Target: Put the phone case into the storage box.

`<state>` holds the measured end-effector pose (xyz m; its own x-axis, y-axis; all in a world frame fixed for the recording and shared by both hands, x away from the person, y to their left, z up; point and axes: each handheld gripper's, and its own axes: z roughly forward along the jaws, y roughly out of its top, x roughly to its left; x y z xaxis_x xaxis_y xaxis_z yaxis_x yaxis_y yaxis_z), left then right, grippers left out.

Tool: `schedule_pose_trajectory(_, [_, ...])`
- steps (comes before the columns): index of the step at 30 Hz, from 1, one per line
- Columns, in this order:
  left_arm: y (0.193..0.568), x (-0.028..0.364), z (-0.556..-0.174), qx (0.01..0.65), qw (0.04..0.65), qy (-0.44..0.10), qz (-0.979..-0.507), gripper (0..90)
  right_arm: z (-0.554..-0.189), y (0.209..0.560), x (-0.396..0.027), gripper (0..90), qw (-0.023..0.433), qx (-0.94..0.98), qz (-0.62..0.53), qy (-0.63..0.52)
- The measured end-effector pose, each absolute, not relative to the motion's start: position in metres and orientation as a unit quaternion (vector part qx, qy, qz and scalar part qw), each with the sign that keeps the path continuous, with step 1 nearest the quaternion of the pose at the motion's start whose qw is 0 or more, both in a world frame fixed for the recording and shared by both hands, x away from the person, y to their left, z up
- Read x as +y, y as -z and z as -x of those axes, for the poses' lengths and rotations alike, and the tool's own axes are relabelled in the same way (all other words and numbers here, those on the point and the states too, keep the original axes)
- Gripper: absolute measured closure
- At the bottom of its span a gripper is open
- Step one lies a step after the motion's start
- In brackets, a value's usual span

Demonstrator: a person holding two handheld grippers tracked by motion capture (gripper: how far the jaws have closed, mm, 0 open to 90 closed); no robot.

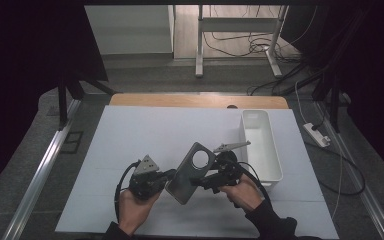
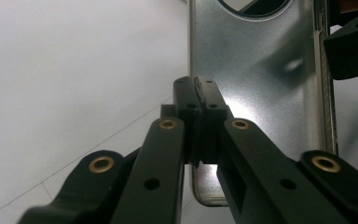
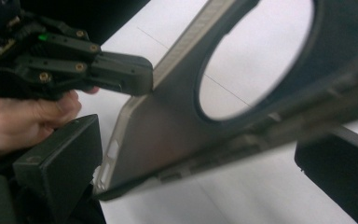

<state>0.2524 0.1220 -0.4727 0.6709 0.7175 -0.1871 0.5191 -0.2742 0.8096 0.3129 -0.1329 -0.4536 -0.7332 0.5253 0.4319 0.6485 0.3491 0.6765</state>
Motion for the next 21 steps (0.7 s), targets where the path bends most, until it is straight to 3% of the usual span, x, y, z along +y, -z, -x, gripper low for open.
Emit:
schedule_pose_trajectory(9, [0.4718, 0.1205, -0.2518, 0.390, 0.461, -0.110, -0.789, 89.7, -0.3159, 0.4550, -0.1260, 2.9, 0.074, -0.816, 0.364, 0.443])
schedule_pose_trajectory(15, [0.4712, 0.1197, -0.2505, 0.387, 0.464, -0.111, -0.789, 89.7, -0.3171, 0.4553, -0.1254, 19.6, 0.077, -0.818, 0.361, 0.442])
schedule_pose_trajectory(21, [0.4706, 0.1196, -0.2495, 0.383, 0.467, -0.114, -0.789, 89.7, -0.3186, 0.4544, -0.1280, 42.4, 0.100, -0.807, 0.368, 0.450])
